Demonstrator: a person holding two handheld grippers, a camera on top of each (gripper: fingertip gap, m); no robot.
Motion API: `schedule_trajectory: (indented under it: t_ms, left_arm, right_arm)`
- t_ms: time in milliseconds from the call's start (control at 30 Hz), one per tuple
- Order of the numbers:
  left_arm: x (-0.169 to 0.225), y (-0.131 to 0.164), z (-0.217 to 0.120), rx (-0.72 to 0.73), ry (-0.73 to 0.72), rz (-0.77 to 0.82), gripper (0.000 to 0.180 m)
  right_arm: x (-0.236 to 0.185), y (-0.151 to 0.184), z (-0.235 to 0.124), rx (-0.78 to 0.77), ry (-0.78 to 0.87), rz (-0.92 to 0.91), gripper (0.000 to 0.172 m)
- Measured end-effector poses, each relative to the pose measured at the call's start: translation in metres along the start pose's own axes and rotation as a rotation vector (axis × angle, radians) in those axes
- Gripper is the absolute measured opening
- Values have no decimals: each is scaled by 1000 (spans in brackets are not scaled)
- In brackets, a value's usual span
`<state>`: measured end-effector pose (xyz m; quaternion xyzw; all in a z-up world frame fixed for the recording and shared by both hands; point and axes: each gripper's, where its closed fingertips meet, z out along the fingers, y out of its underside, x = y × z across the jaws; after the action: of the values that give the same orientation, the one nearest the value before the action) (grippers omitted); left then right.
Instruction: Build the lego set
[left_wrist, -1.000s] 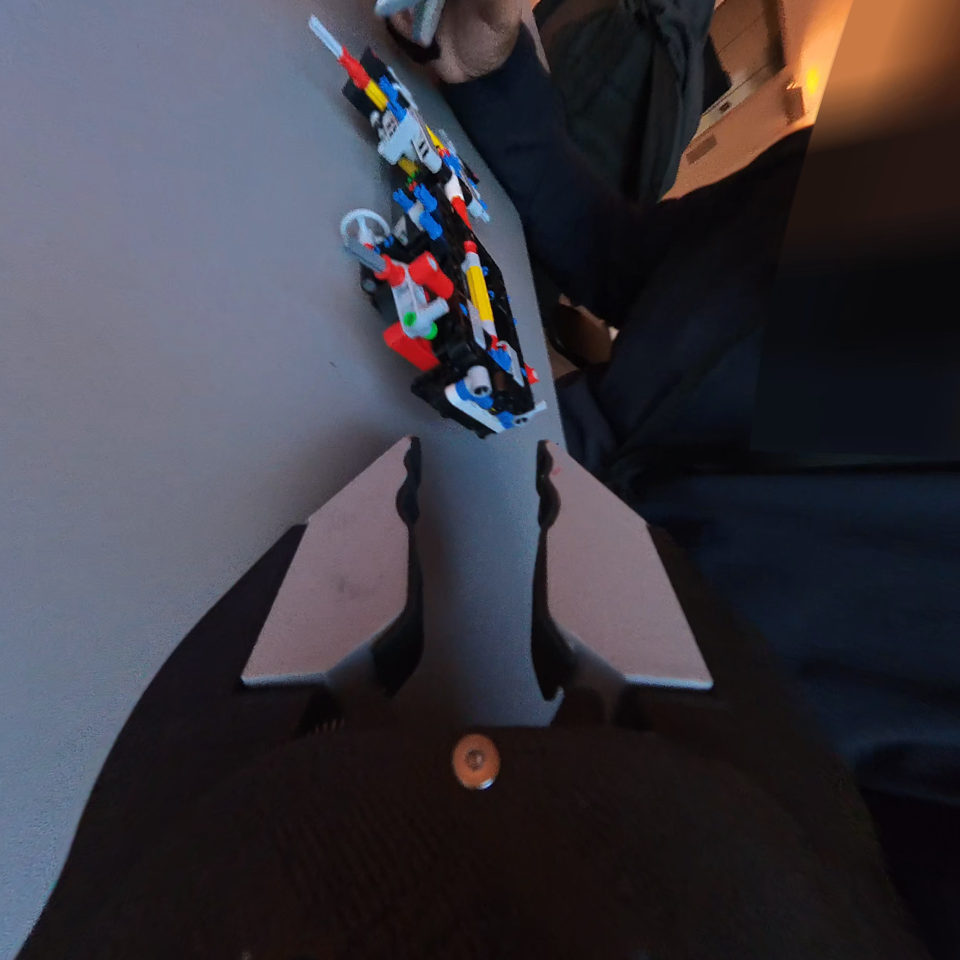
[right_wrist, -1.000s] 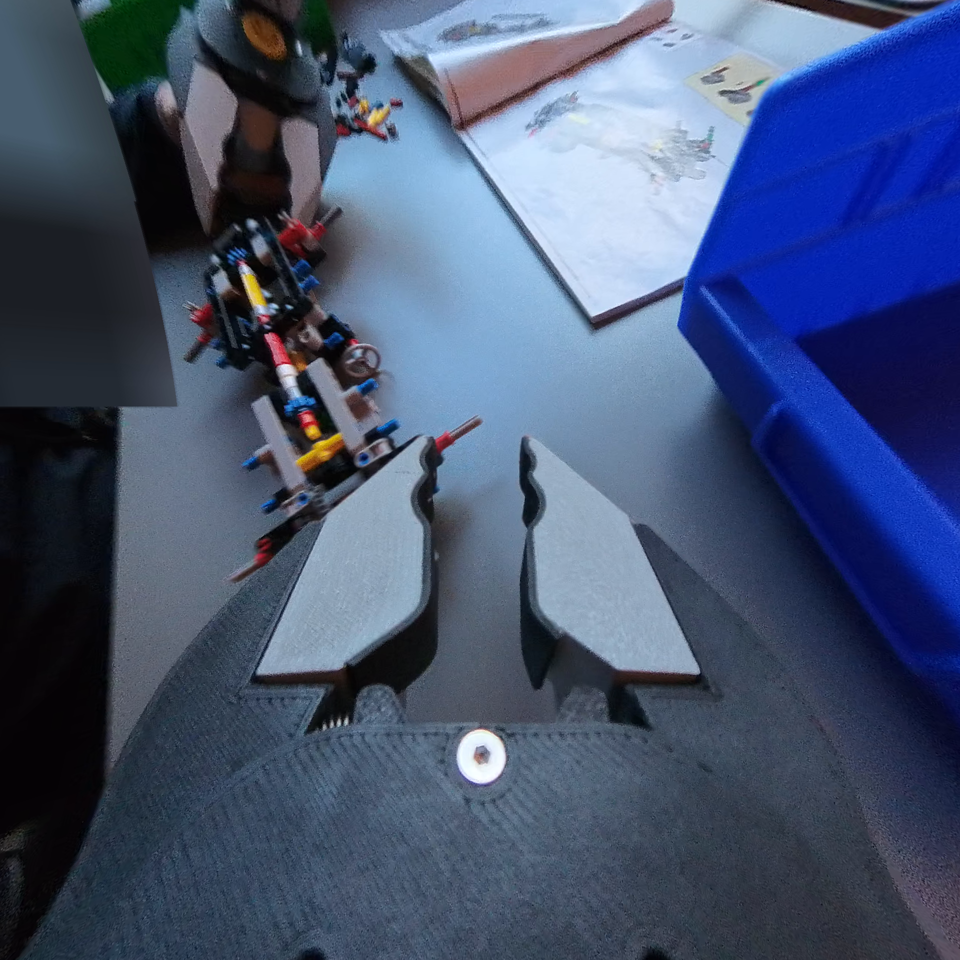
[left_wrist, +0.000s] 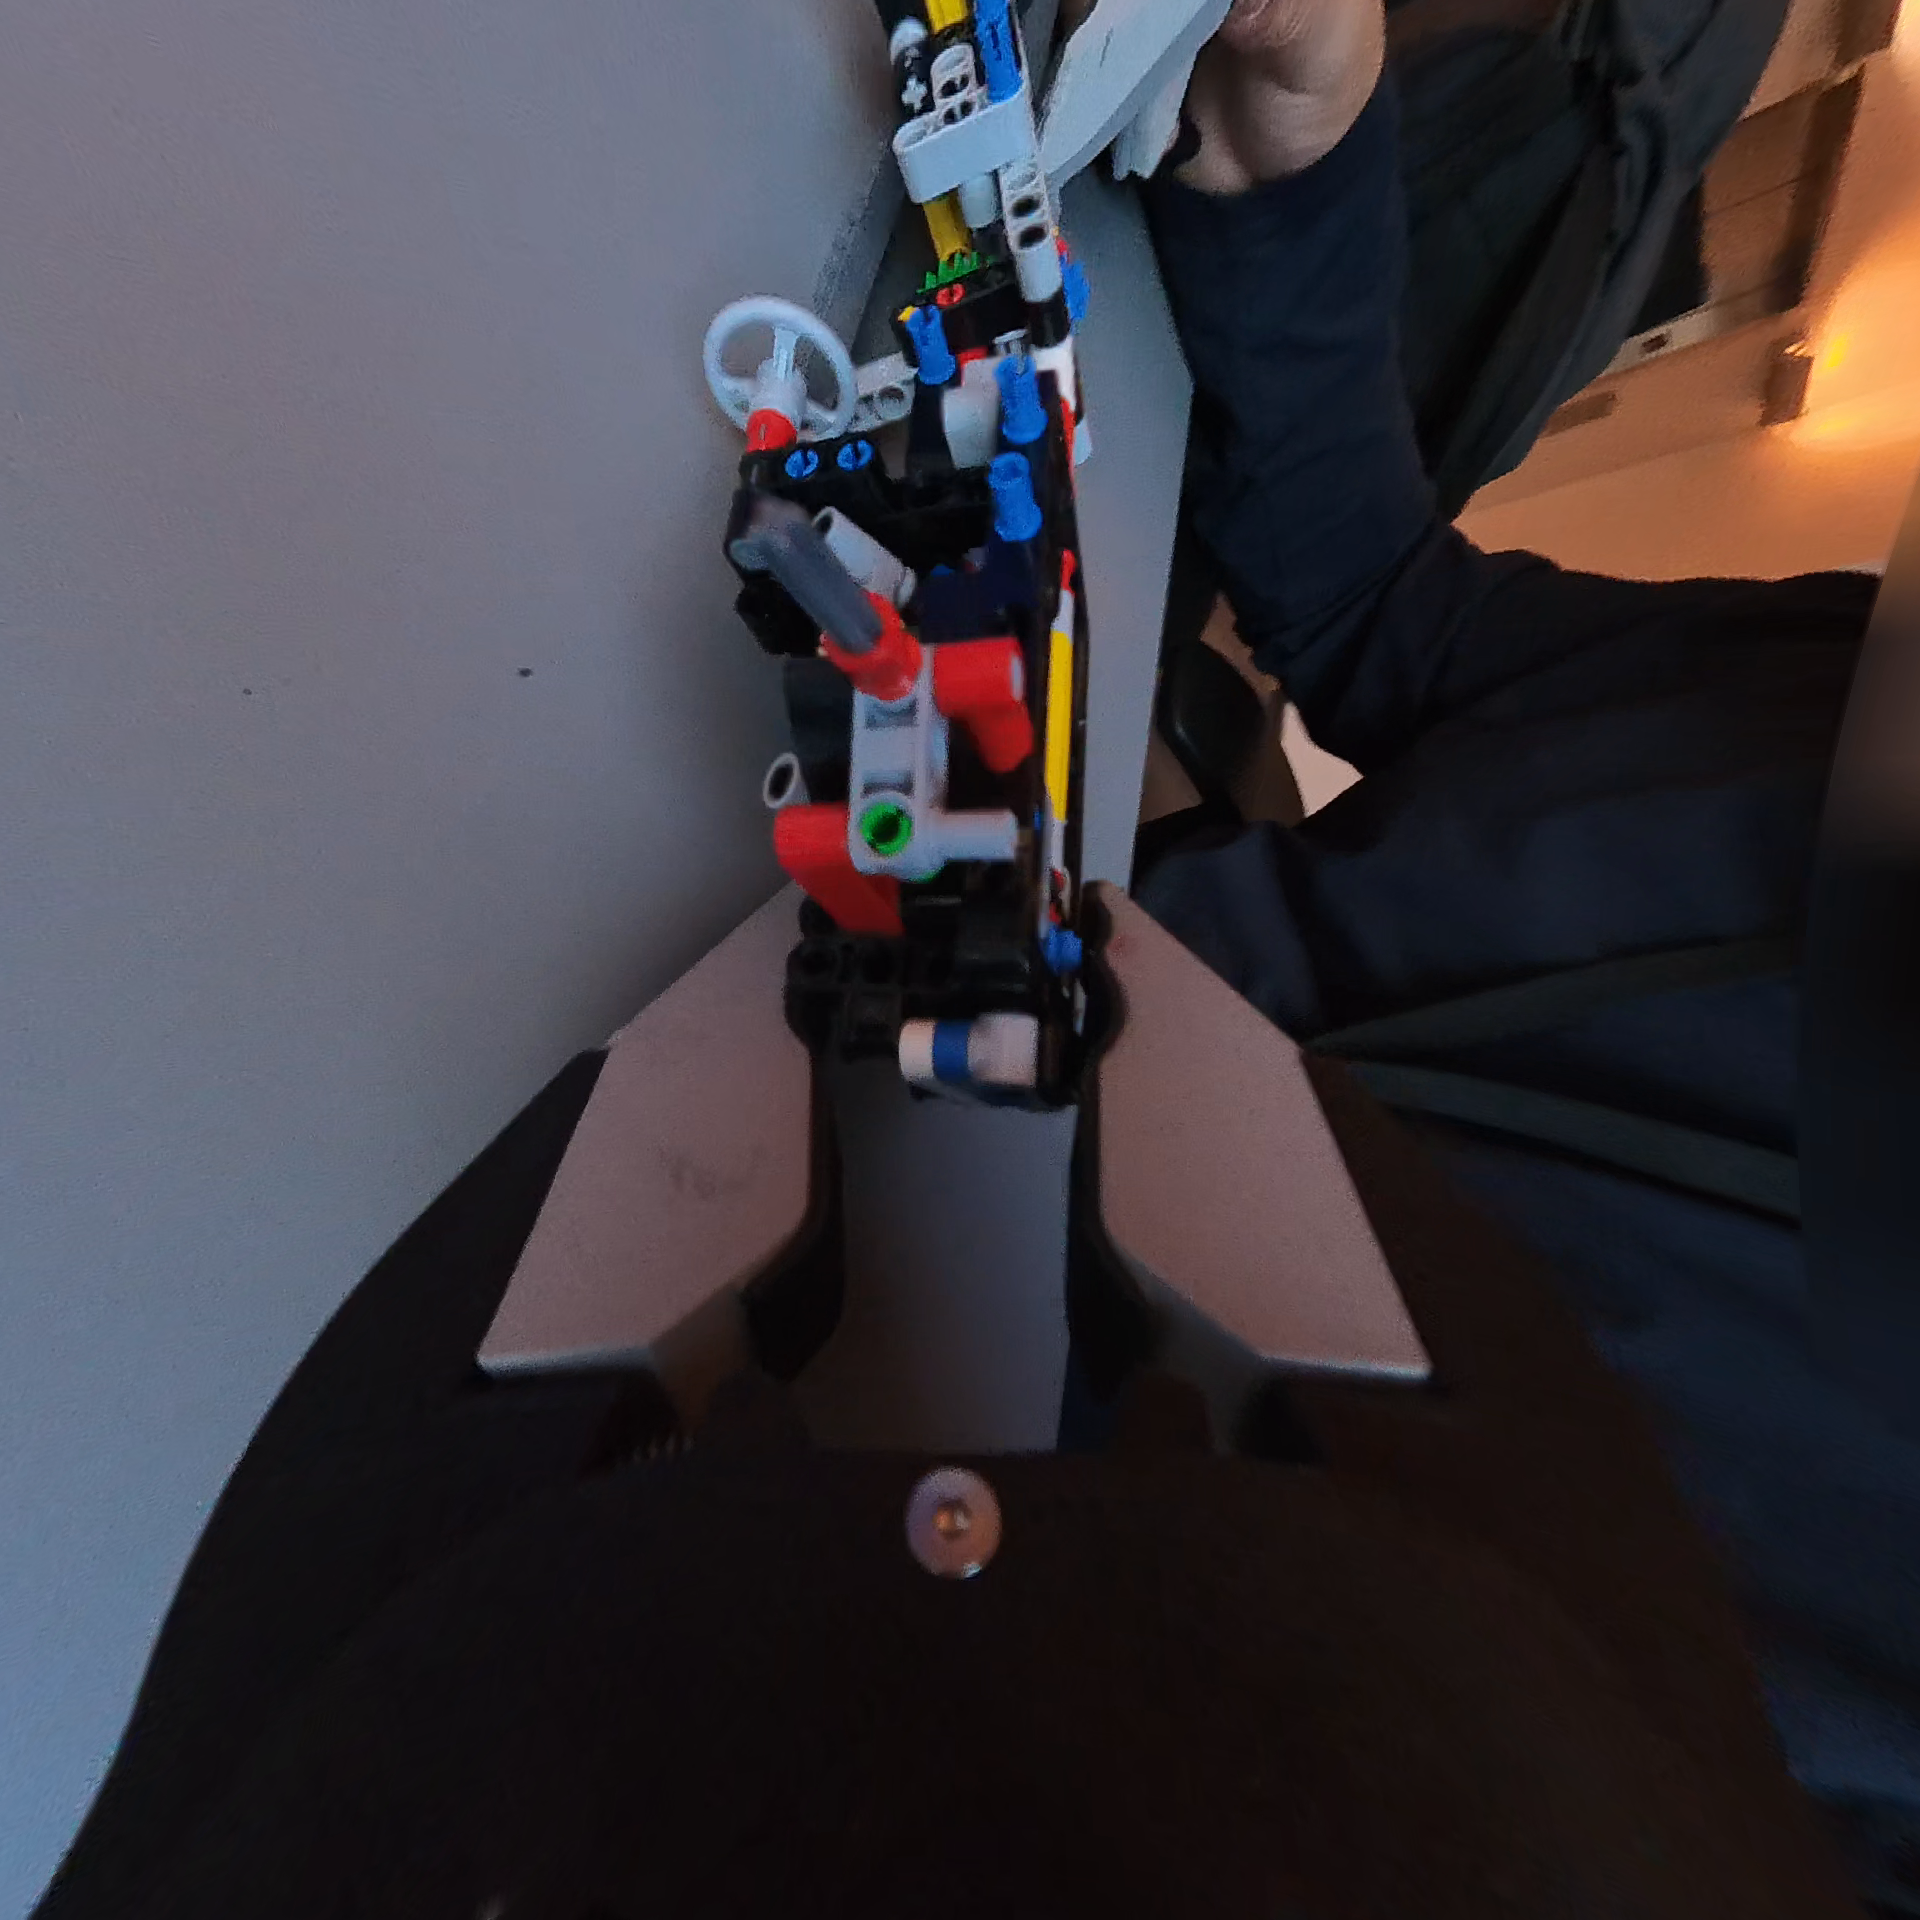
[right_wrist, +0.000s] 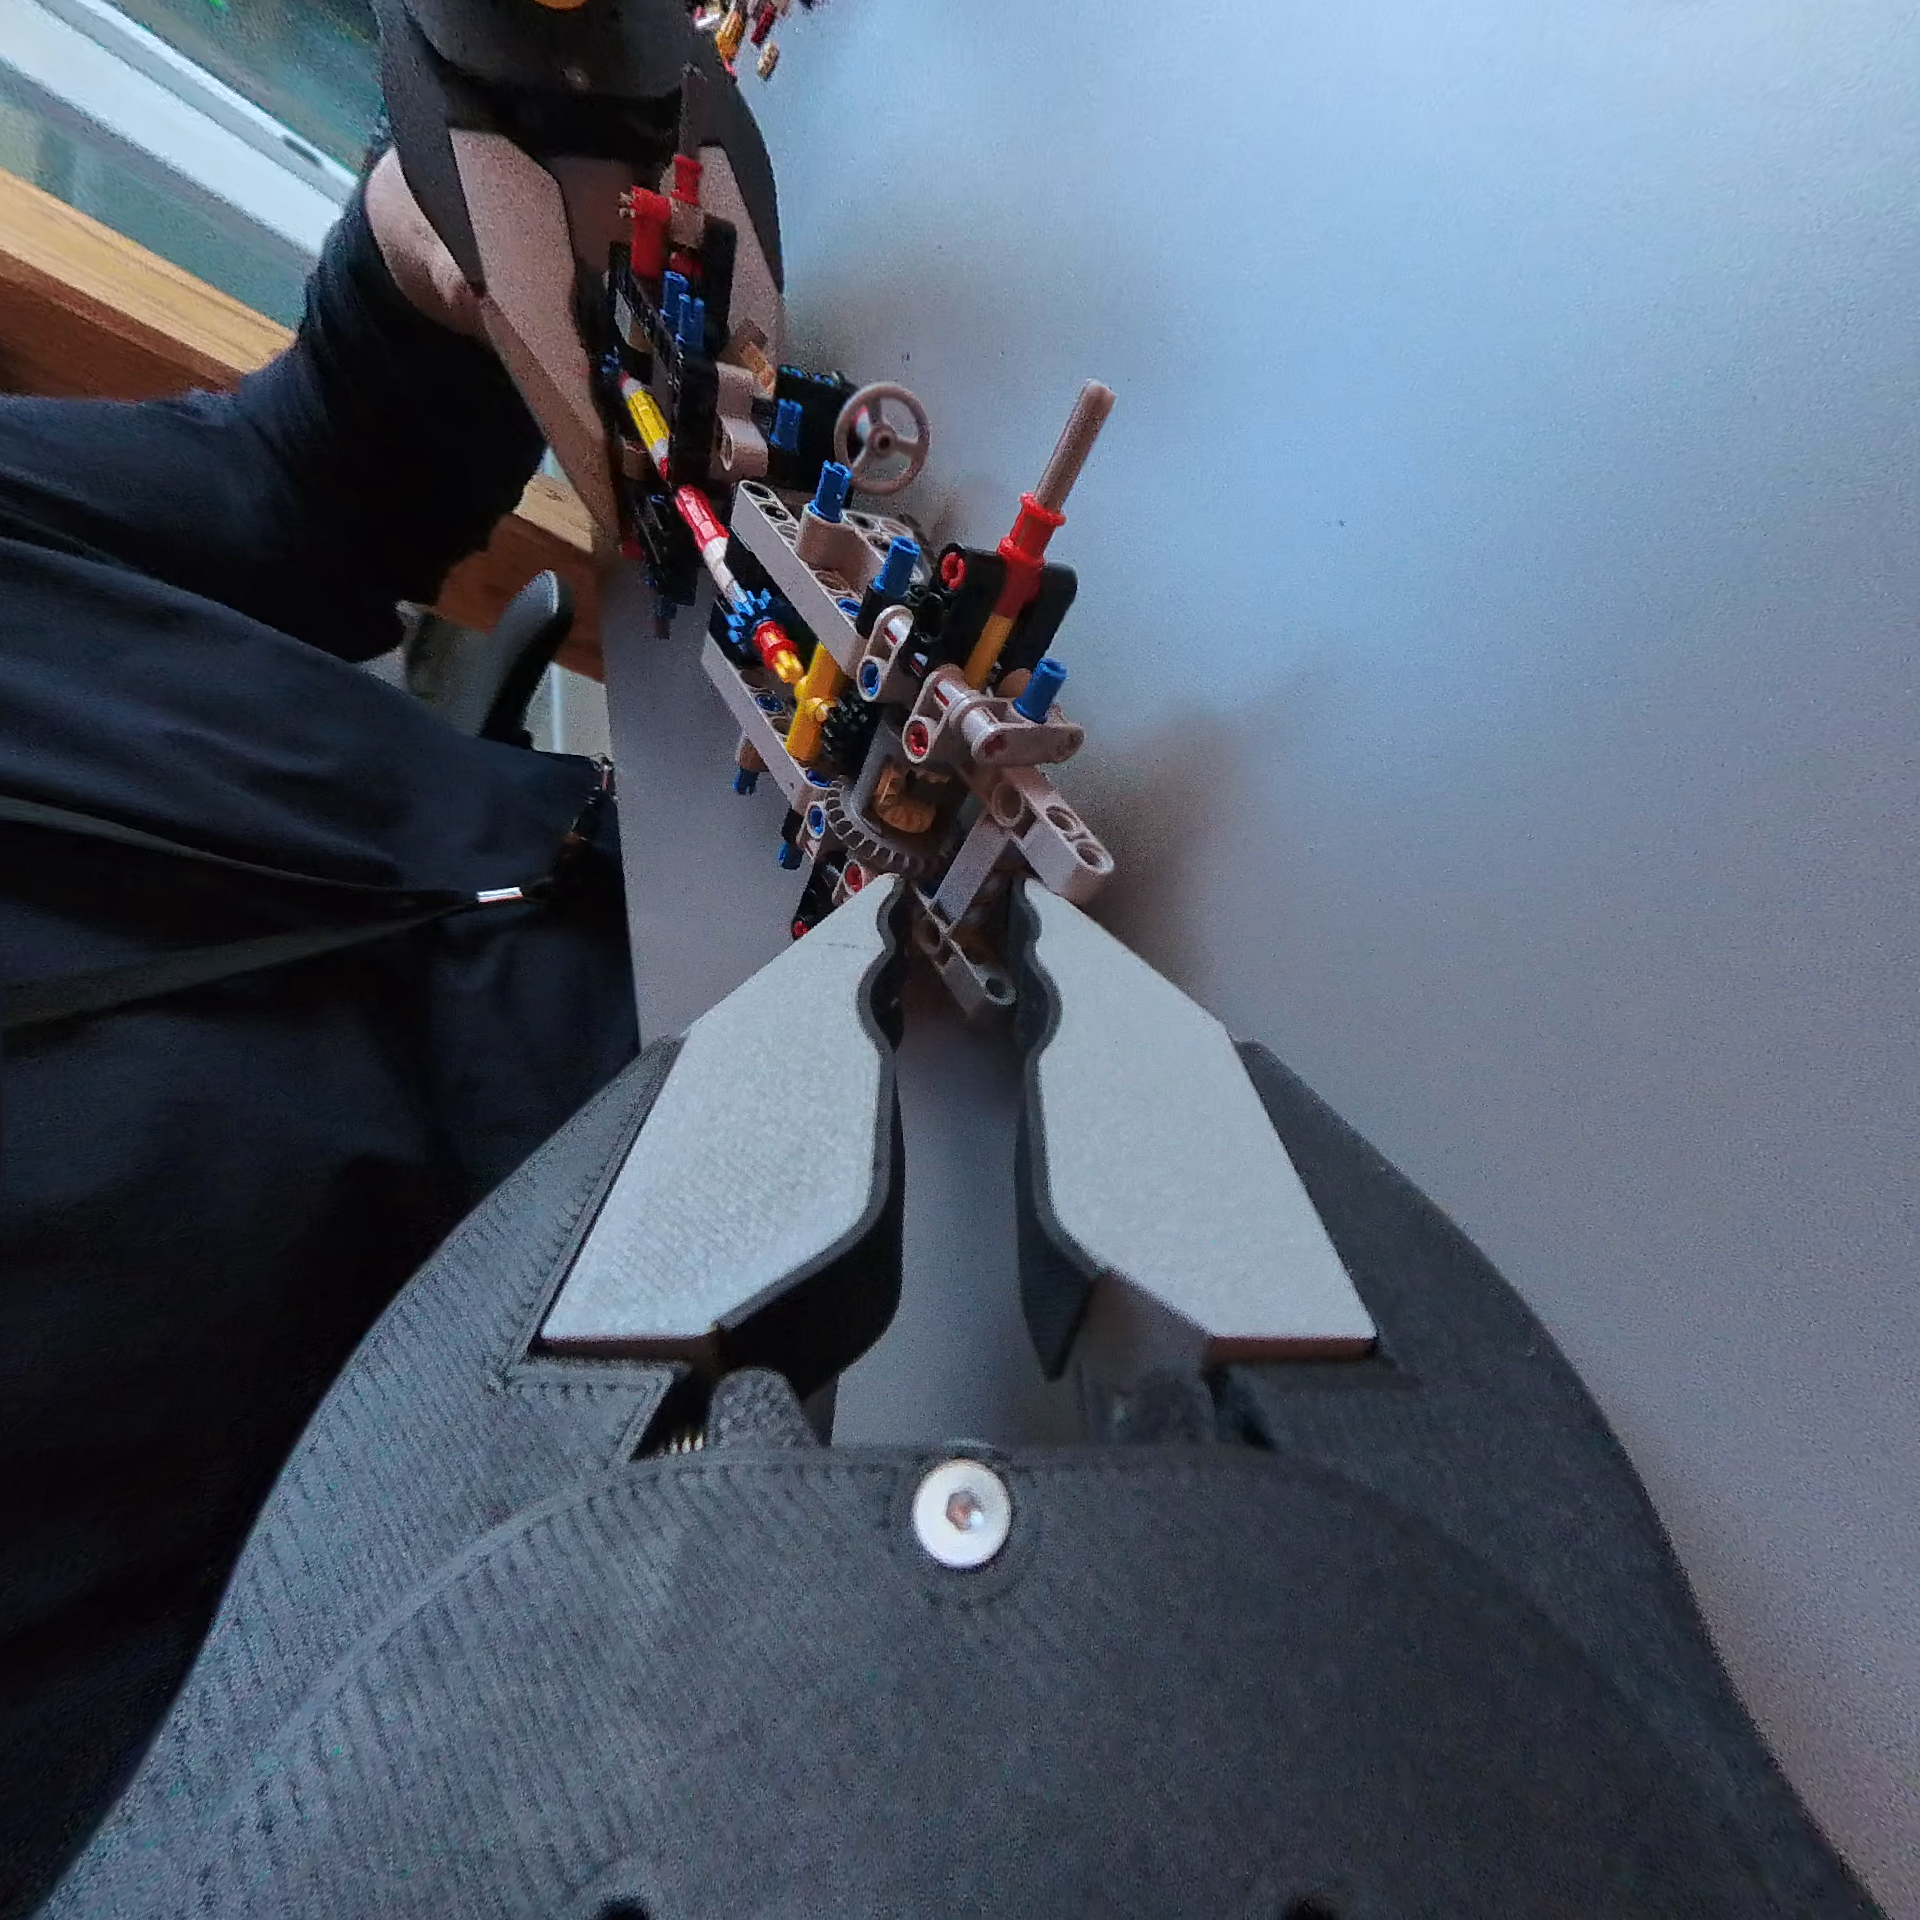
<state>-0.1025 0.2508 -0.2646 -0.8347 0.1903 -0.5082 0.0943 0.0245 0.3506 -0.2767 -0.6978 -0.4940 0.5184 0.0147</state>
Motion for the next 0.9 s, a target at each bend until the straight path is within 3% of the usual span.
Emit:
schedule_trajectory:
  t_ms: [233,467,667,900]
  left_arm:
    - [-2,1,0,-51,-104,62,42]
    - [-2,2,-5,-154,-196,148,41]
    - [-2,8,5,-148,-188,227,41]
    - [3,13,-2,-83,-282,417,41]
  right_arm:
    - [-5,-1,-2,39,116,-176,14]
    - [-17,-11,-14,63,363,-539,15]
    - [-20,-6,-15,140,267,-492,14]
    - [-44,-12,-15,201,291,-644,11]
